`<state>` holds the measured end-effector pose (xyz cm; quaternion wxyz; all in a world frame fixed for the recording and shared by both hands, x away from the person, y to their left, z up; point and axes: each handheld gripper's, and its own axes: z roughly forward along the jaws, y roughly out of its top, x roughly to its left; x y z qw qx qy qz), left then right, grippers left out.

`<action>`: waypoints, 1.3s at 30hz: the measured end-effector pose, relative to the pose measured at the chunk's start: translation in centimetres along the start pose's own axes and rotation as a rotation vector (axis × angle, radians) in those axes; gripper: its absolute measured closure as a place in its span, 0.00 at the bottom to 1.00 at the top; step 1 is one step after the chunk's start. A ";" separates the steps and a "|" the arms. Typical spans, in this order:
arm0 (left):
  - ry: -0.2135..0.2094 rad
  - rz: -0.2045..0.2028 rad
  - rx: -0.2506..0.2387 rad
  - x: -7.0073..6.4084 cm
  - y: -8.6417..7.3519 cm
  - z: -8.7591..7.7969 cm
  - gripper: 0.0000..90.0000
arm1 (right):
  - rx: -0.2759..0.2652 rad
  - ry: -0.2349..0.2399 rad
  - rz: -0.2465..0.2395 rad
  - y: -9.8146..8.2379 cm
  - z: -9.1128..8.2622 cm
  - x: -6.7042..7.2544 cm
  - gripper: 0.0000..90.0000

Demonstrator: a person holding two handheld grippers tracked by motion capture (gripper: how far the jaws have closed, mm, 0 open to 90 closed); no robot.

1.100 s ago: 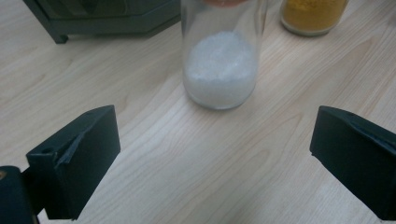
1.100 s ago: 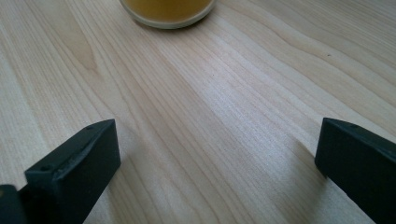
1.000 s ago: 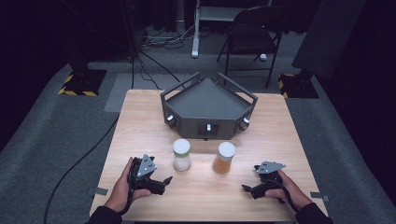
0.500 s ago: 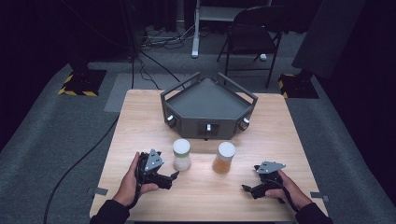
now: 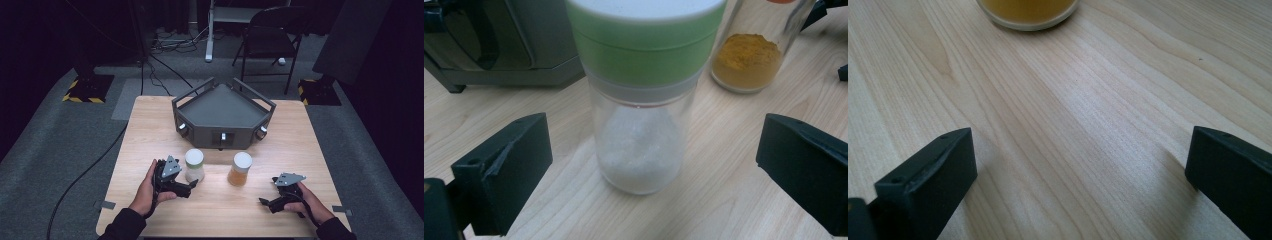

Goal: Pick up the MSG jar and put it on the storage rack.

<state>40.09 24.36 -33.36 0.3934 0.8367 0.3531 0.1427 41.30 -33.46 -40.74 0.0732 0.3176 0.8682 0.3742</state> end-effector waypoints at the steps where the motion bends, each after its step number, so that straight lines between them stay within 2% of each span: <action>1: -0.003 -0.008 0.001 0.1 0.1 0.1 0.02 | 0.000 0.000 0.000 0.0 0.0 0.0 0.00; 9: -0.022 -0.065 -0.013 0.6 0.2 1.1 0.01 | 0.000 0.001 -0.001 0.0 0.0 0.0 0.00; 14: -0.022 -0.073 -0.010 0.7 0.3 1.7 0.02 | 0.000 0.001 -0.001 0.0 0.0 0.0 0.00; 19: -0.027 -0.100 -0.027 0.9 0.2 2.4 0.02 | 0.000 0.001 -0.001 0.0 0.0 0.0 0.00; 26: -0.018 -0.107 -0.036 0.9 0.1 3.3 0.04 | 0.000 0.001 -0.001 0.0 0.0 0.0 0.00; 29: -0.019 -0.100 -0.037 1.0 0.2 3.6 0.08 | 0.000 0.002 -0.002 0.0 0.0 -0.1 0.00; 31: -0.007 -0.096 -0.056 0.8 0.0 3.7 0.11 | 0.000 0.002 -0.002 0.0 0.0 -0.1 0.00; 38: -0.037 -0.090 -0.103 1.5 -0.3 3.8 0.28 | 0.000 0.003 -0.003 0.0 0.0 -0.1 0.00; 39: -0.044 -0.078 -0.098 1.7 -0.1 3.9 0.30 | 0.000 0.004 -0.003 0.0 0.0 -0.1 0.00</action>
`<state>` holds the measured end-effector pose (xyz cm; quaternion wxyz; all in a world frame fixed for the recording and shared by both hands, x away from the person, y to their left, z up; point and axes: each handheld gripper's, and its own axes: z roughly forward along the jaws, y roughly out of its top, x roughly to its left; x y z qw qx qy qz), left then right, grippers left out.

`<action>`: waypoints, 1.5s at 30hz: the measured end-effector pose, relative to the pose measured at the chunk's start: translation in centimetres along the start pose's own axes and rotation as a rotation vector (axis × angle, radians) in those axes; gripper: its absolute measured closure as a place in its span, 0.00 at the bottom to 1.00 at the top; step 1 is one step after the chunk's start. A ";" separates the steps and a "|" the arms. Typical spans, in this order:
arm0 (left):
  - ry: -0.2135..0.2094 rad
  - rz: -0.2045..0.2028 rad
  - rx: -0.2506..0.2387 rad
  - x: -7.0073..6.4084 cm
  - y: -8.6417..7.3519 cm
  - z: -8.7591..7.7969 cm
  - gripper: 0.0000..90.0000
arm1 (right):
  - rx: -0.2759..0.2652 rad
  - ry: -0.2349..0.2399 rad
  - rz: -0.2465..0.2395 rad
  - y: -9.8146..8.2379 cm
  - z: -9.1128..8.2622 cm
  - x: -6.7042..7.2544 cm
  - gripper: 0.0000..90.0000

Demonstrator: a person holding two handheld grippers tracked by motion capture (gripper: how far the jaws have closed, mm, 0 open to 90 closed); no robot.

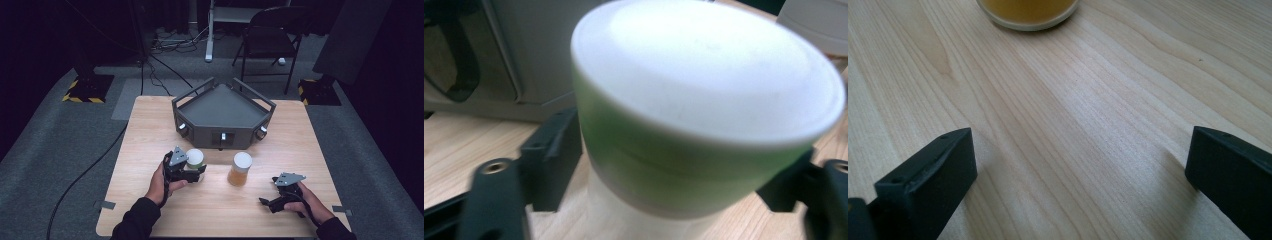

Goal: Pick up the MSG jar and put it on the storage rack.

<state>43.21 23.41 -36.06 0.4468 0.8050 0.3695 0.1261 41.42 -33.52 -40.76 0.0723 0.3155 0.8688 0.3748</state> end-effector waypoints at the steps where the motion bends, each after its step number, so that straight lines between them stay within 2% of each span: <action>1: 0.000 0.004 0.003 0.0 0.1 0.1 0.31 | 0.000 0.000 0.000 0.0 0.0 0.0 0.00; 2: -0.014 0.005 -0.003 0.2 0.0 0.2 0.32 | 0.000 0.000 0.000 0.0 0.0 0.0 0.00; 6: 0.013 0.028 -0.017 -0.3 -0.1 0.4 0.37 | 0.000 0.000 0.000 0.0 0.0 0.0 0.00; 16: 0.036 0.018 -0.015 -0.7 0.4 0.7 0.38 | 0.000 0.000 0.000 0.0 0.0 0.0 0.00; 17: 0.033 0.008 -0.017 -0.7 0.4 0.8 0.38 | 0.000 0.000 0.000 0.0 0.0 0.0 0.00; 21: 0.025 0.017 -0.011 -0.6 0.7 0.7 0.38 | 0.000 -0.001 0.000 0.0 0.0 0.0 0.00; 30: 0.011 0.014 -0.038 -0.5 1.1 0.5 0.38 | 0.000 0.000 0.000 0.0 0.0 0.0 0.00; 45: 0.028 0.029 -0.051 -1.5 2.6 -0.2 0.38 | 0.000 0.000 0.000 0.0 0.0 0.0 0.00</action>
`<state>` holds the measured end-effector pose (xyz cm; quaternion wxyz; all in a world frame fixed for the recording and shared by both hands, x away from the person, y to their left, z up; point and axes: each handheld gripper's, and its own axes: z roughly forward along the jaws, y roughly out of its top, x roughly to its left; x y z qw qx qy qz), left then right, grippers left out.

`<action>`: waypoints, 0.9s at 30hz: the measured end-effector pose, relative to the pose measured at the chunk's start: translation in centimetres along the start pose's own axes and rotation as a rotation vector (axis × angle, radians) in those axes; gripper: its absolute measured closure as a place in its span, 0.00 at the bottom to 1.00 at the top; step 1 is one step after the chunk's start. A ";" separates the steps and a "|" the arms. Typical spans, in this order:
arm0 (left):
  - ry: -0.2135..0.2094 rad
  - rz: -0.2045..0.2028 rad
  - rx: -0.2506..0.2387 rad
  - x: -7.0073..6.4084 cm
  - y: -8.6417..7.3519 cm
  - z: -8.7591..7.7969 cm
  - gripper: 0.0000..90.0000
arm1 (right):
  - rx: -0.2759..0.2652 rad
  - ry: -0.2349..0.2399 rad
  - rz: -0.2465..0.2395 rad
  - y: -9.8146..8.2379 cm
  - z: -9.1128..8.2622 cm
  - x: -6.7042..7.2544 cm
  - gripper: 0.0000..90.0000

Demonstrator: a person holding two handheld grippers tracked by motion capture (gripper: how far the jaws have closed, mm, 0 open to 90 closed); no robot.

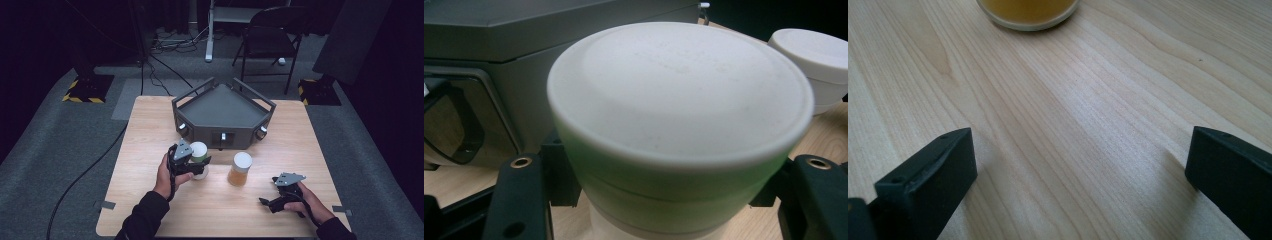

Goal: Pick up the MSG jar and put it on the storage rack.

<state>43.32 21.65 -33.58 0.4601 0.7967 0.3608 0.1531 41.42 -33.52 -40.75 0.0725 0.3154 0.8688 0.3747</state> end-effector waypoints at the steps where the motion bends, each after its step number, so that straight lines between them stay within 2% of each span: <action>1: 0.000 0.000 0.000 0.0 0.1 0.0 0.38 | 0.000 0.000 0.000 0.0 0.0 0.0 0.00; 5: 0.018 0.015 0.012 -0.4 0.8 -0.1 0.38 | 0.000 0.000 0.000 0.0 0.0 0.0 0.00; 15: 0.025 -0.018 -0.012 -0.4 1.5 -0.7 0.38 | 0.000 0.000 0.000 0.0 0.0 0.0 0.00; 27: 0.028 0.001 -0.025 -0.7 3.2 -0.9 0.38 | 0.000 0.000 0.000 0.0 0.0 0.0 0.00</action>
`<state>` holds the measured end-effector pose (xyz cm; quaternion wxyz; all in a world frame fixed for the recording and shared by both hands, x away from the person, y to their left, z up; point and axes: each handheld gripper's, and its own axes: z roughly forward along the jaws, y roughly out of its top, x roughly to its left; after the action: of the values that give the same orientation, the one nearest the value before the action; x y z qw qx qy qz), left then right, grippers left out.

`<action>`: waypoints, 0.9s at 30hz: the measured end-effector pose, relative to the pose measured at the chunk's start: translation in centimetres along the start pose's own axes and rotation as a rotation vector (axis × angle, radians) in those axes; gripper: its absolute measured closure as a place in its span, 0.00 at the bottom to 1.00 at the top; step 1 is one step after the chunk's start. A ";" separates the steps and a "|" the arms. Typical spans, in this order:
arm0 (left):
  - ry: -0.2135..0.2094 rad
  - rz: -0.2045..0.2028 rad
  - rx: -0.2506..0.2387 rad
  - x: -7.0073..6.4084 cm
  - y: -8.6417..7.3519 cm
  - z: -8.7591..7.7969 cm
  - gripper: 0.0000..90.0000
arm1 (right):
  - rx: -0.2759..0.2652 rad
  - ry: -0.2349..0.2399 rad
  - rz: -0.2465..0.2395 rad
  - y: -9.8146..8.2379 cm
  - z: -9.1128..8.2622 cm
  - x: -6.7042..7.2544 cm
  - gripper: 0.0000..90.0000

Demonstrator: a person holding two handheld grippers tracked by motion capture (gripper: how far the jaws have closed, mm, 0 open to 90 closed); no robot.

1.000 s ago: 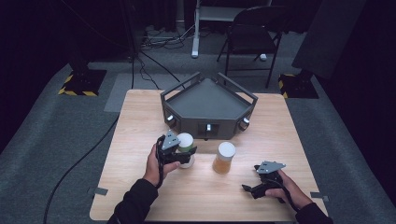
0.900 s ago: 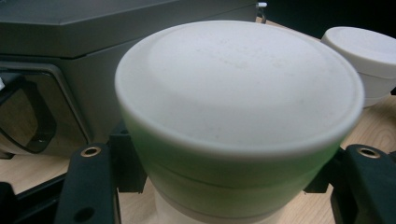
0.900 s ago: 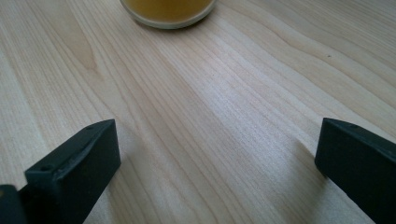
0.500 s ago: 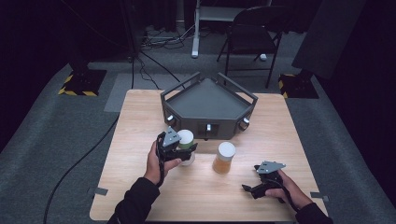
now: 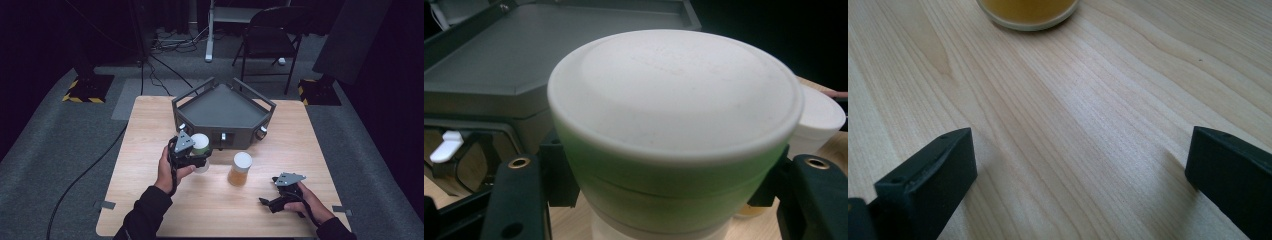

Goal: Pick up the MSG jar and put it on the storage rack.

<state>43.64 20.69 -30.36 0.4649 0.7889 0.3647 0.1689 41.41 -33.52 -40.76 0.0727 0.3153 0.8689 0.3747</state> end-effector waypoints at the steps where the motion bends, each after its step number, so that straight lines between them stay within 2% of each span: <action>1: 0.000 -0.004 -0.004 0.0 0.1 0.0 0.38 | 0.000 0.000 0.000 0.0 0.0 0.0 0.00; 27: 0.010 0.008 -0.065 -0.7 3.7 0.8 0.38 | 0.000 0.000 0.000 0.0 0.0 0.0 0.00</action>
<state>45.26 18.57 -27.52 0.4876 0.7741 0.3582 0.1864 41.41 -33.52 -40.75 0.0726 0.3154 0.8688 0.3746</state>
